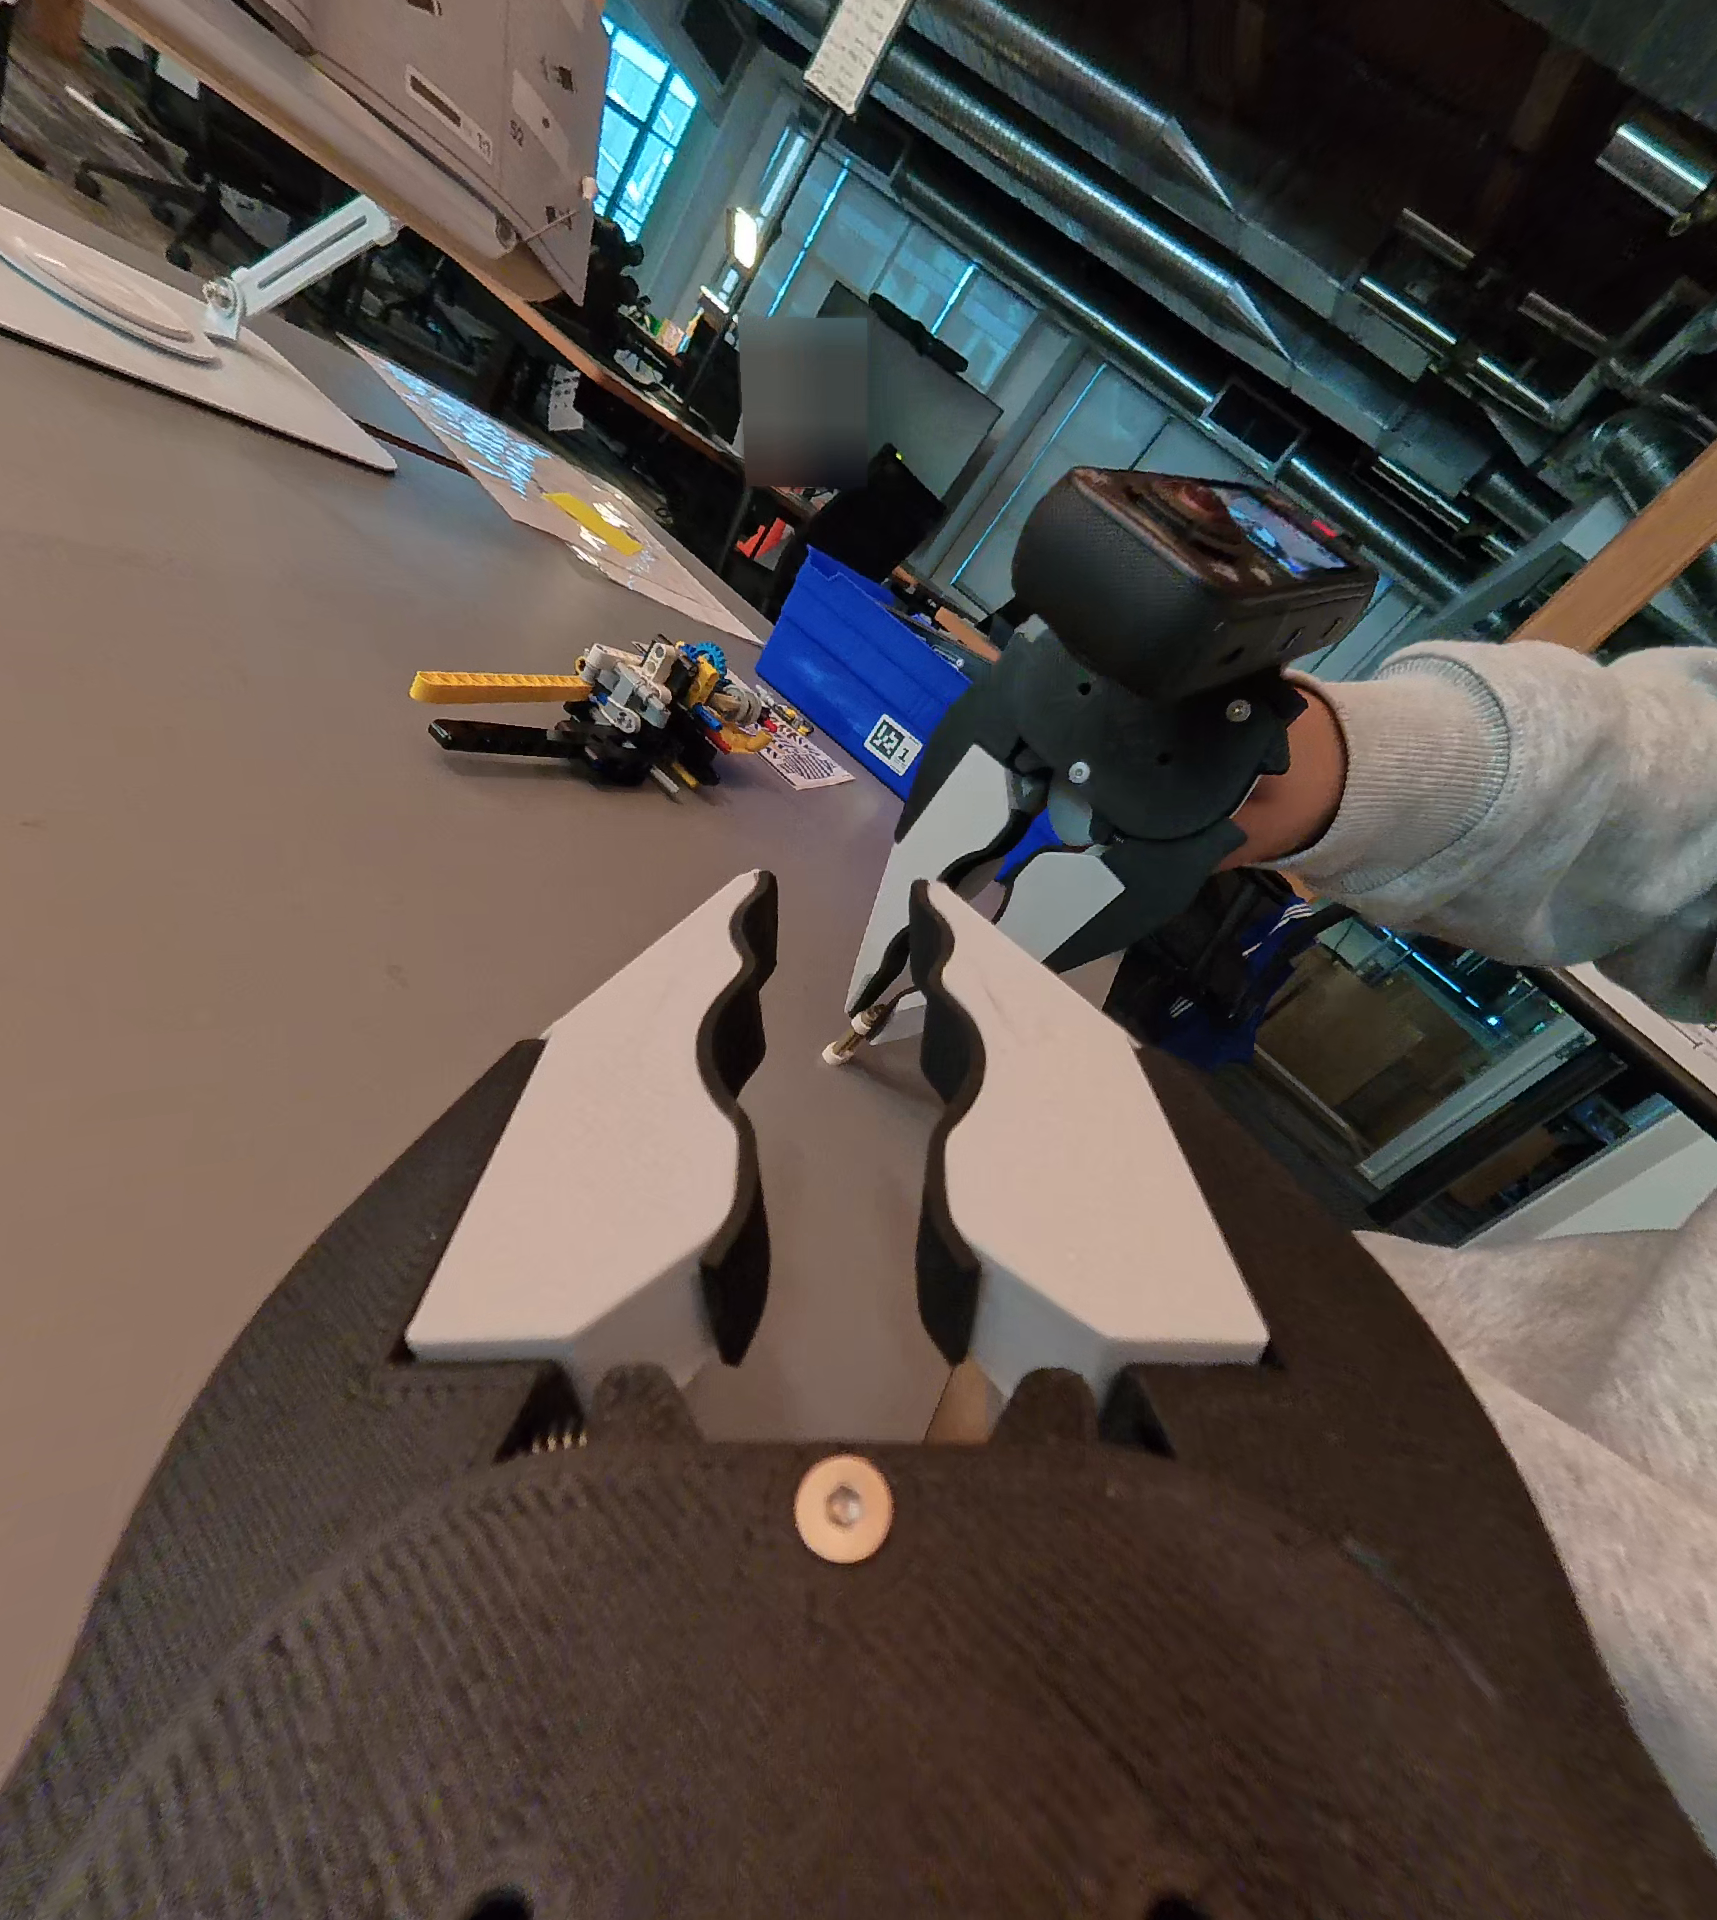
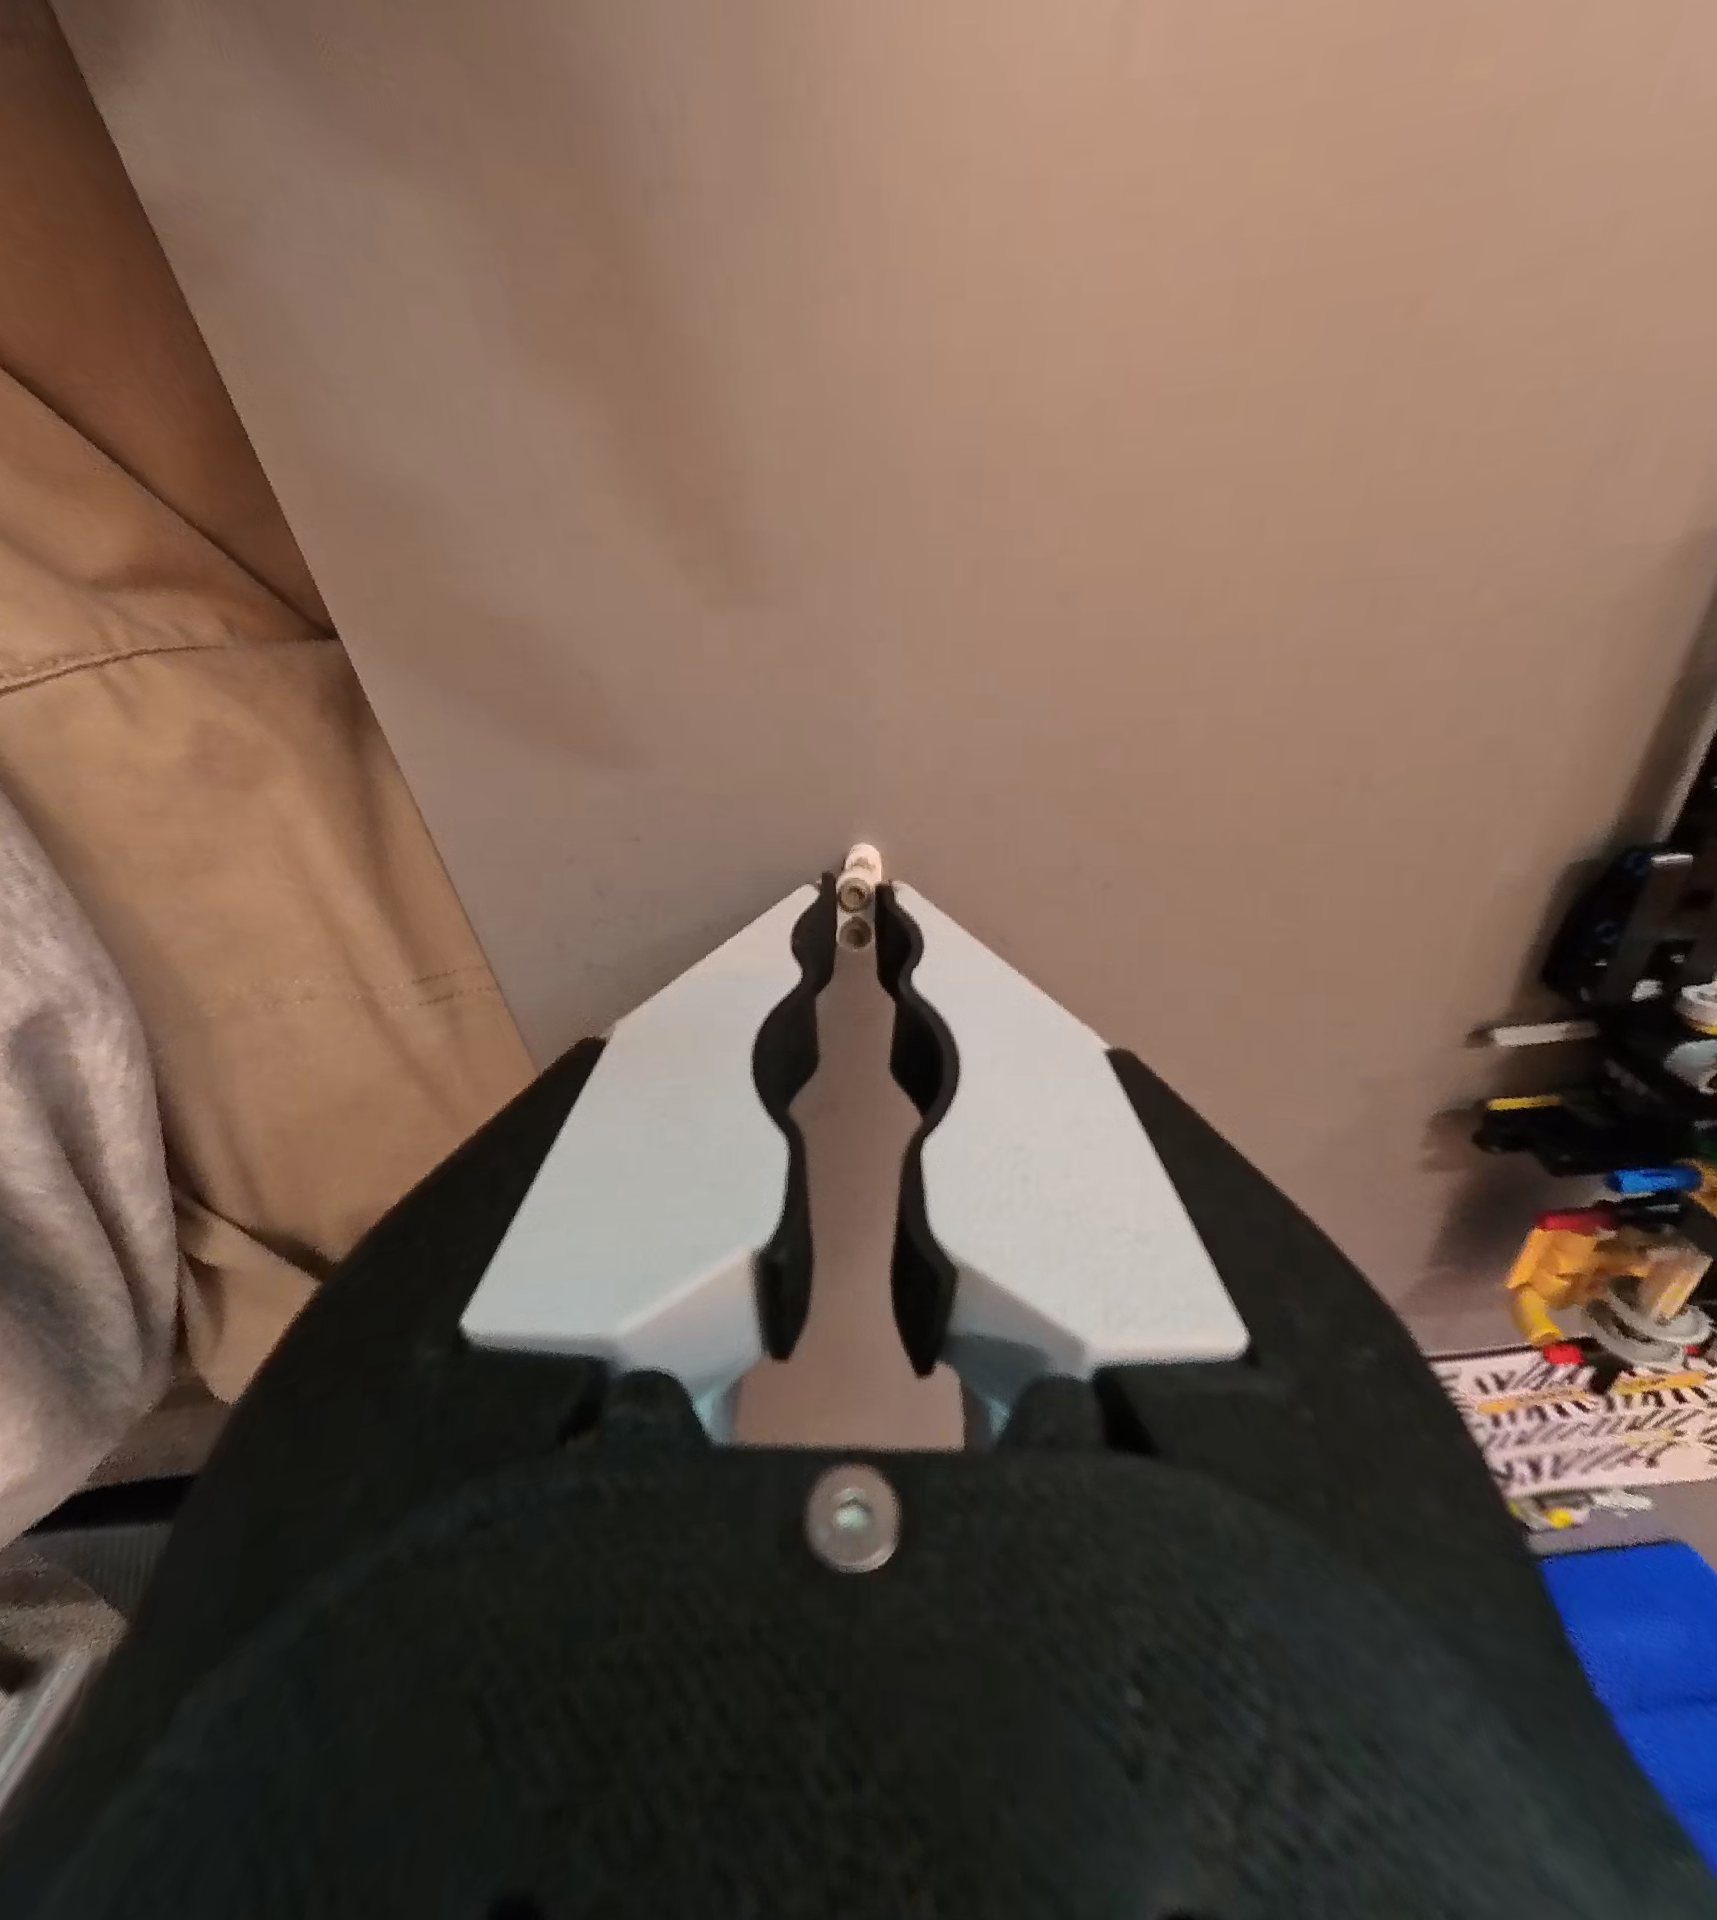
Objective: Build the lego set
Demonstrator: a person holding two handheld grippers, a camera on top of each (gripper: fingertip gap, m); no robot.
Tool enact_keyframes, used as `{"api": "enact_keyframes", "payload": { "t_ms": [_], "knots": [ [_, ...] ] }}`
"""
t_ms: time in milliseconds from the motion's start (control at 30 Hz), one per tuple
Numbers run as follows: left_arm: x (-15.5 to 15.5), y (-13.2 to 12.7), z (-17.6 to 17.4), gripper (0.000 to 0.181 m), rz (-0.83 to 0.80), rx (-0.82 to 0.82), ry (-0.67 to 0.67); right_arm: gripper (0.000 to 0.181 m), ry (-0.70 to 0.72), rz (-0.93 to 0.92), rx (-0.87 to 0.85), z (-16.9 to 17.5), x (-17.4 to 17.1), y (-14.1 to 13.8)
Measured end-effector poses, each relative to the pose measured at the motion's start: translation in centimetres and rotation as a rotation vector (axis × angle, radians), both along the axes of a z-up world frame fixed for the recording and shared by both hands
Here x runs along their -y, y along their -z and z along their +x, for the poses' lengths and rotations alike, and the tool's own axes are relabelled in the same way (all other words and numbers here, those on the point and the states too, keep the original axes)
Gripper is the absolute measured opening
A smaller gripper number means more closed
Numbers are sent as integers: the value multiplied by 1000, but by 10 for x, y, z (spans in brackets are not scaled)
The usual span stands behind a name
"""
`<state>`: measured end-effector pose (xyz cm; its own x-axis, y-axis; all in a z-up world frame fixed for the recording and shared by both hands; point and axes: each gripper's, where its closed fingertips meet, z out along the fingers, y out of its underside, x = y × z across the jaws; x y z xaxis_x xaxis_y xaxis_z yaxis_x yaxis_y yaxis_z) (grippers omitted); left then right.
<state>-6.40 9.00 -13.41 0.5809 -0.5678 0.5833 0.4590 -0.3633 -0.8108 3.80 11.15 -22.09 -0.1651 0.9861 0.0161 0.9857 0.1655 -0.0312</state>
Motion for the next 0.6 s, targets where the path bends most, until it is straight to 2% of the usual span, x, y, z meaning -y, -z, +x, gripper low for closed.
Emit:
{"api": "enact_keyframes", "payload": {
  "t_ms": [33,200,400,600],
  "knots": [
    [0,0,0,23,0,2,-1,6,5,-1,-12,0,0,0],
    [0,1,0,23,-4,5,3,7,-5,34,-24,0,-2,0],
    [-1,1,0,23,-8,7,6,27,-42,54,18,3,-1,3],
    [-1,1,0,22,-10,15,7,21,-13,47,8,2,-4,-8]
  ]
}}
